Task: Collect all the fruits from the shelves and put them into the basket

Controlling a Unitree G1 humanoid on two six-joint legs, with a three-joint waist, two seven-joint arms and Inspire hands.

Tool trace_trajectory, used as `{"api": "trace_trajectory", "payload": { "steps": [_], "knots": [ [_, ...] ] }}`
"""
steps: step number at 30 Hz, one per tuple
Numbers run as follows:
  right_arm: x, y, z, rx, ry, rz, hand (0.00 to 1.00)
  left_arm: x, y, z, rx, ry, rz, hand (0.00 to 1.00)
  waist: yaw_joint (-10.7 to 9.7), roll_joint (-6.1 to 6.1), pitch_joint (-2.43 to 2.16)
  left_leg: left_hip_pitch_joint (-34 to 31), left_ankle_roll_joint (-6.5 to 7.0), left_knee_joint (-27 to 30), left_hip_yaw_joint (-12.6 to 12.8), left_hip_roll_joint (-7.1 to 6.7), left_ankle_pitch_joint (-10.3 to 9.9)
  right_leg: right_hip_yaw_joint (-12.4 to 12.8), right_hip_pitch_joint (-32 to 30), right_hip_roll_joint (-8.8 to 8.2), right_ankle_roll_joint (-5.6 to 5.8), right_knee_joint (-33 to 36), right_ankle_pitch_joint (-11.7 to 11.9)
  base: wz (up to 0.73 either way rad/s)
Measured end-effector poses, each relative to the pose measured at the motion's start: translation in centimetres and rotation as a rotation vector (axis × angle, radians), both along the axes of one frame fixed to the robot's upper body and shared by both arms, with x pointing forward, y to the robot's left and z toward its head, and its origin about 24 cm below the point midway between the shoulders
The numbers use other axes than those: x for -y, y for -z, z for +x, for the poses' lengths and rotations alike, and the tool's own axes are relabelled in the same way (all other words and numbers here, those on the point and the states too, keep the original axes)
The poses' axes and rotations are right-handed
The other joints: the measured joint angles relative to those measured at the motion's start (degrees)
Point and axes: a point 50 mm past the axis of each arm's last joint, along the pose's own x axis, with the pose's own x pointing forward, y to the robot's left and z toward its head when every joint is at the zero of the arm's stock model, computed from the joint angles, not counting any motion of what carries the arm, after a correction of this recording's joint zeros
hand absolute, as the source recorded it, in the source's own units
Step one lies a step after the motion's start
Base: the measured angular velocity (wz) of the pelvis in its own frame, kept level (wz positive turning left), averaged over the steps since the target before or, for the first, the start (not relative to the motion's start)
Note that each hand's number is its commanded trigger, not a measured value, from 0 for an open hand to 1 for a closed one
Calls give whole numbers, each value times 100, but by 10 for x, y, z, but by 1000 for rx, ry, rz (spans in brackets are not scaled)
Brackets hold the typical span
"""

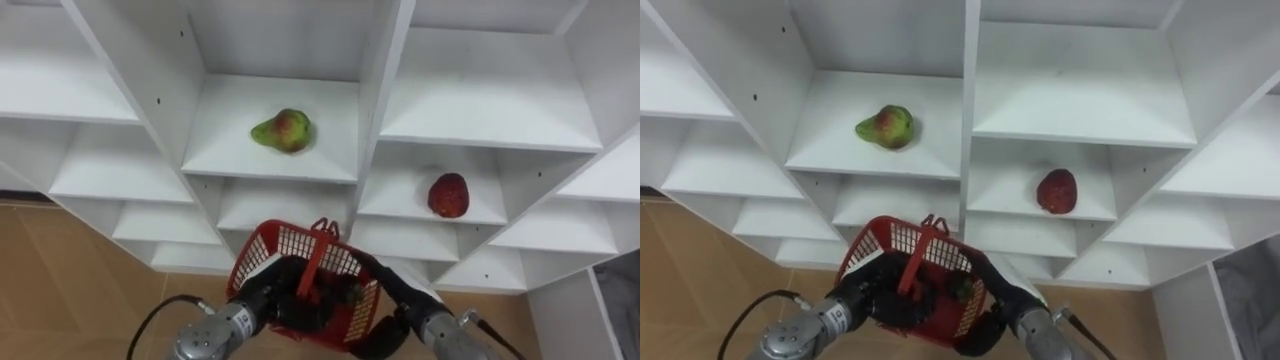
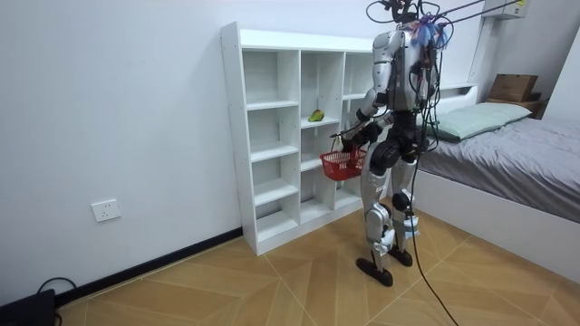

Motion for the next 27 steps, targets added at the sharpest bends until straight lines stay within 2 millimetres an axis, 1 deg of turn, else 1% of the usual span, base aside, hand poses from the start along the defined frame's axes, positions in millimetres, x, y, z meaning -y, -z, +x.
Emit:
{"api": "trace_trajectory", "payload": {
  "steps": [3,5,7,8,9,11,12,13,14,16,18,22,23,24,25,27],
  "knots": [
    [-5,-10,4,44,-20,20,0,-4,7,-8,-32,-30,21,100,-9,-11,-7,83,-3,-20,3,1,2,-17,93,2,0,-7,0,0],
    [-8,-16,4,62,-43,33,0,-5,9,-13,-43,-37,23,100,2,-30,-9,115,-6,-21,6,-2,4,-16,119,-2,0,-4,0,0],
    [-12,-17,2,59,-70,44,0,-7,12,-17,-53,-55,29,100,58,-85,-39,163,-12,-45,5,-2,8,-9,158,1,0,-2,-1,-2],
    [-14,-19,1,55,-82,52,0,-9,12,-18,-54,-66,30,100,134,-150,-58,171,-17,-51,2,-2,14,-5,166,6,0,-2,-1,0],
    [-16,-21,1,55,-97,61,0,-11,12,-18,-52,-79,34,100,157,-215,-53,187,-23,-50,-18,-5,18,-30,212,9,-1,-7,-2,7],
    [-19,-23,1,55,-114,75,0,-15,13,-19,-54,-103,43,100,174,-294,-50,268,-24,-59,-68,-1,19,-80,320,9,-1,-16,-3,16],
    [-21,-26,2,60,-123,82,0,-17,13,-19,-52,-113,47,100,214,-340,-60,283,-24,-82,-104,-1,18,-78,347,10,-1,-16,-8,12],
    [-21,-27,3,64,-129,85,0,-17,12,-19,-49,-117,47,100,234,-364,-55,290,-24,-82,-114,-2,18,-79,356,10,-1,-16,-8,7],
    [-23,-31,4,73,-143,92,0,-20,12,-18,-47,-128,53,100,280,-405,-28,329,-25,-79,-126,-4,18,-85,409,10,-1,-19,-8,8],
    [-27,-37,4,88,-169,109,0,-26,13,-20,-48,-149,68,100,307,-447,-33,372,-25,-69,-174,-7,17,-135,482,8,-1,-29,-8,12],
    [-34,-50,7,137,-197,138,0,-32,12,-19,-45,-171,75,100,385,-498,-17,373,-26,-45,-187,-5,17,-137,500,13,-3,-36,-6,3],
    [-38,-63,10,178,-218,169,0,-39,15,-24,-60,-201,89,100,509,-519,1,502,-27,-76,-201,-11,15,-143,646,13,-8,-103,-3,1],
    [-39,-67,11,188,-219,191,0,-41,15,-26,-64,-208,91,100,568,-552,21,532,-29,-97,-202,-9,17,-146,664,18,-7,-101,-4,0],
    [-40,-72,13,208,-224,204,0,-43,15,-26,-65,-219,93,100,593,-587,31,523,-34,-93,-219,-8,20,-157,663,20,-8,-103,-3,0],
    [-41,-75,14,220,-227,209,0,-44,16,-27,-66,-225,94,100,600,-607,32,511,-35,-89,-234,-10,21,-166,663,20,-8,-103,-3,9],
    [-44,-86,18,250,-228,255,0,-47,17,-31,-73,-238,104,100,599,-657,16,481,-36,-68,-289,-17,21,-178,664,20,-7,-104,-3,12]
  ]
}}
